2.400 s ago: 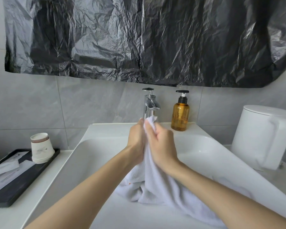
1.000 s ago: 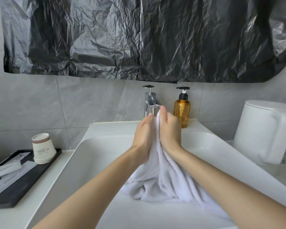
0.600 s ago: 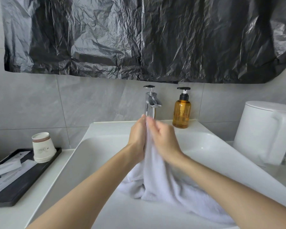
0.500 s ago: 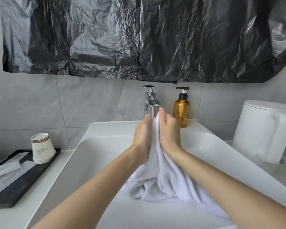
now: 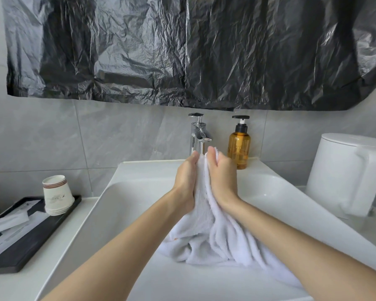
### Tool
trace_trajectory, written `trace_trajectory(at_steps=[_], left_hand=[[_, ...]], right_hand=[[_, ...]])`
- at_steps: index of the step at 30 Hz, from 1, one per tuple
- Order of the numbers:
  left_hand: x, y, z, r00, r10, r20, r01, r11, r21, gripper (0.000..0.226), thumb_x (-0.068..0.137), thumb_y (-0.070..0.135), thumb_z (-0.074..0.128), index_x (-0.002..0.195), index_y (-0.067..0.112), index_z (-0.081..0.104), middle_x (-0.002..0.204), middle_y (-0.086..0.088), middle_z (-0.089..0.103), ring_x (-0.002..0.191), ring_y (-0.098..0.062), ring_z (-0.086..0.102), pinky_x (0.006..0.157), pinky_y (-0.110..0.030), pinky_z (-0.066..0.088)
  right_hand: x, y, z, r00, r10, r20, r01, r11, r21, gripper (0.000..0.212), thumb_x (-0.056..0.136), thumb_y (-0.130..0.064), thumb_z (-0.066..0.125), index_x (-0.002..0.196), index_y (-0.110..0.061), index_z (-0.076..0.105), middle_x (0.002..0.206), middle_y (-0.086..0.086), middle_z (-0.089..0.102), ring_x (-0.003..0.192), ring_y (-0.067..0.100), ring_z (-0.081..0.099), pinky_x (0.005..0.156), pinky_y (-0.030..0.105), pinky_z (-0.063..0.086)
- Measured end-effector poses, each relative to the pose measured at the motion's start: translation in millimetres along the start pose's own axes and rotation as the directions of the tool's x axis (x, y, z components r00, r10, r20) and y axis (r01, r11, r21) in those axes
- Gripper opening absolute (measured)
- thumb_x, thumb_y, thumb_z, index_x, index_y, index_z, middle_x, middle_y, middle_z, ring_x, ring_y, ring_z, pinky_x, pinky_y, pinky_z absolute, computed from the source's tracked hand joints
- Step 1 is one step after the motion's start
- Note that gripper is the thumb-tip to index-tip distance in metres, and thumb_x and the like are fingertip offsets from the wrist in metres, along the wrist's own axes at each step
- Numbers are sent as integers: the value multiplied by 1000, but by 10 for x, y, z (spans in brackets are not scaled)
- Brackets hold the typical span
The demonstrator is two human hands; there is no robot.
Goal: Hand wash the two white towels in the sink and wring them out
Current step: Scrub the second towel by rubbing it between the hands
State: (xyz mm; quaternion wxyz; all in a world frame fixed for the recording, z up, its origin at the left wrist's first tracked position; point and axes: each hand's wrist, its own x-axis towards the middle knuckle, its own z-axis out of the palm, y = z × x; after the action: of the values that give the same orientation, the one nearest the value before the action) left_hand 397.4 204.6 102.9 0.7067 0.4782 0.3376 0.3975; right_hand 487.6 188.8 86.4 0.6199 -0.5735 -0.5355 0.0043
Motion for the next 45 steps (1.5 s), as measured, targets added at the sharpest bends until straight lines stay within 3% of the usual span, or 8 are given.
trace_trajectory(at_steps=[3,7,18,21,32,36,40,45], left_hand=[[22,-7,-36,999,19,-36,-20,1000,-22,46,101,44,41,68,16,56,49,0,56,43,-11,57,43,-17,41],[-10,-27,0,1000,6,-29,-6,1000,-6,46,100,48,40,91,15,71,72,-5,71,63,-16,68,52,-22,49],[17,-3,-51,998,4,-69,-5,1000,-21,44,100,43,42,69,15,58,50,-1,59,44,-13,59,43,-17,42],[7,-29,4,1000,-21,-23,21,1000,-11,45,100,46,41,90,14,71,68,-5,71,60,-16,68,52,-21,49],[40,-30,-44,996,68,-56,-69,998,-8,48,100,37,43,58,18,57,53,-3,54,41,-11,53,38,-15,37],[4,-40,-16,997,62,-38,-62,998,12,38,100,40,43,85,16,69,73,-5,68,62,-15,66,52,-20,48],[6,-43,-5,993,115,-39,-113,993,34,38,100,29,41,64,19,45,59,-2,43,49,-11,47,45,-20,38],[43,-50,-33,994,112,-10,-111,991,74,34,95,40,46,74,20,64,64,-1,64,61,-17,62,56,-25,44]], right_hand=[[-236,-62,12,976,-174,132,173,985,19,45,101,-31,46,59,-28,31,43,-8,27,46,10,28,49,24,26],[-18,-46,-3,1000,-13,0,13,1000,10,47,103,-32,42,58,-24,31,44,-8,31,47,9,32,56,32,30],[-204,-33,-11,959,-227,168,244,966,-83,36,99,-38,43,68,-21,36,47,-5,31,50,23,31,52,35,24],[29,44,-22,998,-62,26,64,993,-102,43,102,-32,41,62,-20,31,50,-6,34,56,21,34,58,35,28],[-197,-74,6,964,-238,122,248,966,-69,38,100,-39,39,70,-16,48,52,-4,37,50,19,32,52,38,28],[0,-41,-9,990,-140,27,142,985,-102,45,103,-33,41,60,-21,32,48,-4,35,49,20,32,55,36,27],[-153,-51,-12,954,-285,95,292,954,-69,36,99,-40,37,69,-21,40,50,7,43,48,26,34,51,39,28],[-100,25,9,982,-186,29,187,980,-71,39,102,-36,39,67,-19,38,49,-6,39,48,21,38,54,35,26]])
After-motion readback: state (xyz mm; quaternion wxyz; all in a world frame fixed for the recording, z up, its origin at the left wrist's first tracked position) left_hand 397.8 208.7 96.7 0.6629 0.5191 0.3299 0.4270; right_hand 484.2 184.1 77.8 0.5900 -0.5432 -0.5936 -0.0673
